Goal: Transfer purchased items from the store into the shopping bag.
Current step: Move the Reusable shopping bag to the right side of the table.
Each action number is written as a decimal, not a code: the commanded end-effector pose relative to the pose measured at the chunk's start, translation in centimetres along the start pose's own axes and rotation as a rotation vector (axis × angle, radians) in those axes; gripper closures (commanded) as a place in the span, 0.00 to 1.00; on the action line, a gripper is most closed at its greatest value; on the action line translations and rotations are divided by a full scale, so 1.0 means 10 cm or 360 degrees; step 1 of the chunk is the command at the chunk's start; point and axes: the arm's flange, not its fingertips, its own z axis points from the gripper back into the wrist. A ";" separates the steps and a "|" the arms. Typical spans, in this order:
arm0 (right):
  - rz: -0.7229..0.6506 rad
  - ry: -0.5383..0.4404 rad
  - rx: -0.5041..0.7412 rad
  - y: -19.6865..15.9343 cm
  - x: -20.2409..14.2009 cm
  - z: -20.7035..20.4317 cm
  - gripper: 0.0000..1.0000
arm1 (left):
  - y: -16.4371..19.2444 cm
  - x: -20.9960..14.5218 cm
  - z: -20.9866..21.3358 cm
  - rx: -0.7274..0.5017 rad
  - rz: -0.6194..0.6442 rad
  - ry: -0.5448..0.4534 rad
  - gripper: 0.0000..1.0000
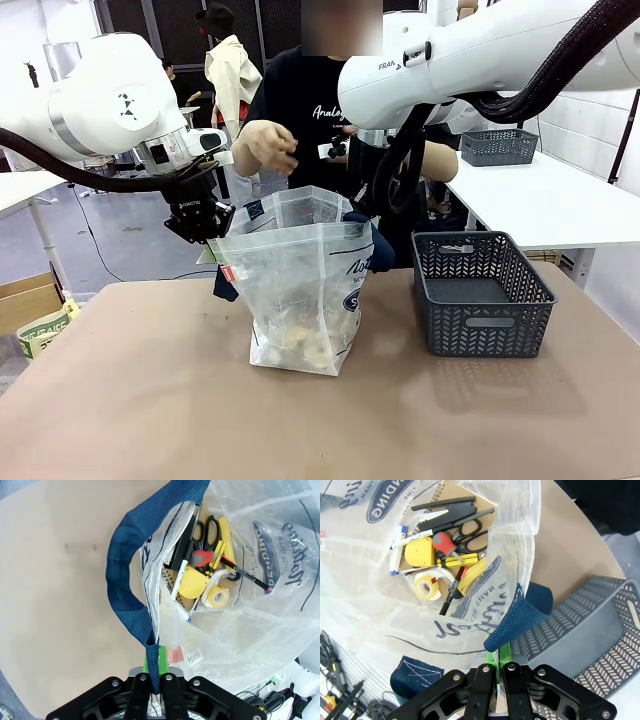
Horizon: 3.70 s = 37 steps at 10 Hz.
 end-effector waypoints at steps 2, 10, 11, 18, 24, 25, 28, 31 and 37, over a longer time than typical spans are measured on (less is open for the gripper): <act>-0.0003 0.0007 -0.0001 -0.01 -0.02 -0.02 1.00 | 0.01 0.00 0.00 0.0000 0.0007 -0.0002 1.00; -0.0003 0.0007 -0.0001 -0.01 -0.02 -0.02 1.00 | 0.01 0.00 0.00 0.0000 0.0007 -0.0002 1.00; -0.0003 0.0007 -0.0001 -0.01 -0.02 -0.02 1.00 | 0.01 0.00 0.00 0.0000 0.0007 -0.0002 1.00; -0.0003 0.0007 -0.0001 -0.01 -0.02 -0.02 1.00 | 0.01 0.00 0.00 0.0000 0.0007 -0.0002 1.00; -0.0003 0.0007 -0.0001 -0.01 -0.02 -0.02 1.00 | 0.01 0.00 0.00 0.0000 0.0007 -0.0002 1.00; -0.0003 0.0007 -0.0001 -0.01 -0.02 -0.02 1.00 | 0.01 0.00 0.00 0.0000 0.0007 -0.0002 1.00; -0.0003 0.0007 -0.0001 -0.01 -0.02 -0.02 1.00 | 0.01 0.00 0.00 0.0000 0.0007 -0.0002 1.00; -0.0119 -0.0056 0.0005 0.10 0.10 0.06 1.00 | -0.15 0.02 0.11 -0.0060 -0.0075 -0.0009 1.00; -0.0436 0.0018 0.0059 0.25 0.39 0.20 1.00 | -0.45 0.20 0.21 -0.0180 -0.0147 -0.0039 1.00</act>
